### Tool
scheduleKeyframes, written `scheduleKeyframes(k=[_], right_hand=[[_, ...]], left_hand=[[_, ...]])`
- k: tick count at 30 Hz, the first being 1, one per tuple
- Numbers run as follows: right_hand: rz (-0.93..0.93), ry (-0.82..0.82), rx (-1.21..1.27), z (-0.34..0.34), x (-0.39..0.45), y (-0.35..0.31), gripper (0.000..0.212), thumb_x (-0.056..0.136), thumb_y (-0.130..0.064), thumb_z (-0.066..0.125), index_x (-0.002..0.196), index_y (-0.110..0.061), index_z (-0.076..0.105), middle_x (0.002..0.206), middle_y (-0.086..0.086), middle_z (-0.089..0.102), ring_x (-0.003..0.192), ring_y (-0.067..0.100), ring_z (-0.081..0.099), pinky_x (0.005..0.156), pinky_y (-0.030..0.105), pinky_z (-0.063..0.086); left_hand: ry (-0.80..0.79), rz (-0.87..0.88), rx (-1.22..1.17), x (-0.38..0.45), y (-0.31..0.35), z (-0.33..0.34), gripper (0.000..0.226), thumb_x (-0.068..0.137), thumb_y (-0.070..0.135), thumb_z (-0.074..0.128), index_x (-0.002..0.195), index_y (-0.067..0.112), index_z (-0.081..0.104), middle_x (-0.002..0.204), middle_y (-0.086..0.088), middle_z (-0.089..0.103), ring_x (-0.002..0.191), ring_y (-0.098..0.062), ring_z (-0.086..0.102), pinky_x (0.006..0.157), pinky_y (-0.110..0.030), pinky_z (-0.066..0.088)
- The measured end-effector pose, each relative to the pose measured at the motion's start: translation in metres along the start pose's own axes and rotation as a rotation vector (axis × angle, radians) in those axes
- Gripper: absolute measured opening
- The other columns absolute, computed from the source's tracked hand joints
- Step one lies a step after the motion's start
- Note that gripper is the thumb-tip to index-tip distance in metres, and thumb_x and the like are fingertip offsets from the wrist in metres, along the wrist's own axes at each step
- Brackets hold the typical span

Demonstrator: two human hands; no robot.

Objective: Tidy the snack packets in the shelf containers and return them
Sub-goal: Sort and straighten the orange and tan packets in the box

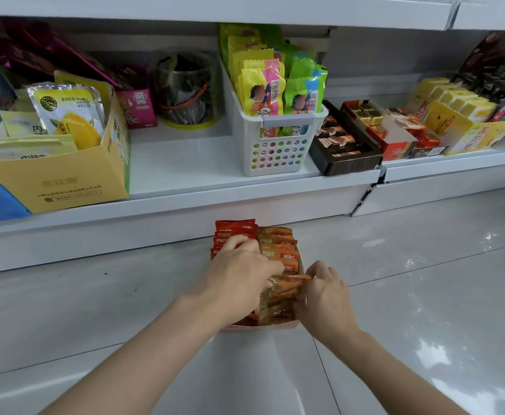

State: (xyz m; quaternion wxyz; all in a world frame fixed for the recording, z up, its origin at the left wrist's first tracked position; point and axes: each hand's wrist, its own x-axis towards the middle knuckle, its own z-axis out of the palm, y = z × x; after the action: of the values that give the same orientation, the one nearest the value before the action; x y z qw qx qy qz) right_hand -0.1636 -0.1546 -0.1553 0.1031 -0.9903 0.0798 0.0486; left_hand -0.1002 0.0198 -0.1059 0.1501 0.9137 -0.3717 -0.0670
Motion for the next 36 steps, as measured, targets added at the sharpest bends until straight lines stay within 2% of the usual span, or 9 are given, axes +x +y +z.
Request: scheduleKeyframes(k=[3,6,10,14,19,24,28,31,36], right_hand=[[0.106,-0.207,0.338,-0.03,0.017,0.014,0.031,0.09,-0.007,0.053,0.102,-0.025,0.075,0.11,-0.005,0.063,0.096,0.012,0.061,0.067,0.013,0.047],[0.188,-0.025,0.495,-0.056,0.031,0.027,0.033,0.094,-0.005,0.052,0.096,-0.03,0.073,0.094,-0.013,0.07,0.081,0.004,0.068,0.049,0.005,0.041],[0.055,0.006,0.43,-0.047,0.036,0.009,0.014,0.089,-0.02,0.072,0.102,-0.023,0.075,0.091,-0.011,0.071,0.082,0.006,0.066,0.076,0.025,0.056],[-0.003,0.014,0.302,-0.028,0.032,0.006,0.02,0.083,-0.021,0.077,0.102,-0.022,0.073,0.096,-0.003,0.066,0.085,0.016,0.061,0.078,0.036,0.053],[-0.047,-0.042,0.339,-0.023,0.038,0.008,0.022,0.08,-0.032,0.081,0.1,-0.023,0.074,0.092,-0.007,0.061,0.084,0.01,0.053,0.07,0.02,0.043],[-0.084,-0.018,0.27,-0.018,0.037,0.007,0.018,0.089,-0.03,0.072,0.1,-0.016,0.077,0.104,0.002,0.061,0.102,0.018,0.053,0.086,0.027,0.043],[0.038,0.079,0.583,-0.031,0.032,0.017,0.015,0.095,-0.029,0.066,0.08,-0.024,0.063,0.08,-0.014,0.069,0.077,-0.005,0.062,0.062,0.007,0.041],[0.103,0.149,0.699,-0.048,0.031,0.029,0.021,0.096,-0.032,0.063,0.078,-0.025,0.057,0.067,-0.01,0.072,0.062,-0.001,0.063,0.052,0.013,0.043],[0.123,0.149,0.801,-0.061,0.022,0.032,0.018,0.096,-0.032,0.064,0.081,-0.023,0.06,0.071,-0.003,0.074,0.075,0.027,0.071,0.07,0.041,0.055]], left_hand=[[-0.077,-0.063,-0.047,-0.005,0.001,0.01,0.015,0.099,0.031,0.055,0.111,0.033,0.064,0.108,0.005,0.052,0.12,-0.024,0.036,0.108,-0.034,0.032],[-0.135,-0.101,-0.041,-0.001,0.0,0.013,0.021,0.101,0.032,0.051,0.115,0.03,0.066,0.113,0.002,0.046,0.124,-0.026,0.033,0.113,-0.038,0.027],[-0.198,-0.073,-0.077,0.009,-0.002,0.004,0.026,0.104,0.031,0.046,0.12,0.032,0.067,0.114,0.001,0.052,0.118,-0.021,0.033,0.113,-0.038,0.012],[-0.245,-0.054,-0.071,0.002,-0.006,0.01,0.027,0.102,0.031,0.049,0.124,0.035,0.066,0.127,0.003,0.048,0.131,-0.018,0.018,0.117,-0.04,0.007],[-0.32,-0.006,0.07,0.004,-0.002,0.014,0.032,0.102,0.02,0.048,0.124,0.031,0.068,0.129,-0.001,0.055,0.128,-0.024,0.027,0.108,-0.037,-0.015],[-0.265,-0.002,-0.066,0.005,-0.003,0.014,0.028,0.103,0.032,0.045,0.121,0.033,0.067,0.114,0.009,0.064,0.123,-0.015,0.043,0.119,-0.045,-0.007],[-0.182,0.042,-0.114,-0.012,-0.012,0.017,0.026,0.1,0.047,0.048,0.114,0.037,0.068,0.109,0.014,0.065,0.117,-0.007,0.044,0.121,-0.039,0.003],[-0.138,0.031,-0.157,-0.026,-0.013,0.022,0.035,0.098,0.056,0.044,0.123,0.041,0.065,0.12,0.021,0.063,0.124,0.0,0.038,0.121,-0.036,0.006],[-0.08,0.051,-0.105,-0.036,-0.01,0.021,0.055,0.088,0.07,0.032,0.117,0.04,0.068,0.114,0.025,0.065,0.13,0.0,0.035,0.121,-0.046,-0.008]])
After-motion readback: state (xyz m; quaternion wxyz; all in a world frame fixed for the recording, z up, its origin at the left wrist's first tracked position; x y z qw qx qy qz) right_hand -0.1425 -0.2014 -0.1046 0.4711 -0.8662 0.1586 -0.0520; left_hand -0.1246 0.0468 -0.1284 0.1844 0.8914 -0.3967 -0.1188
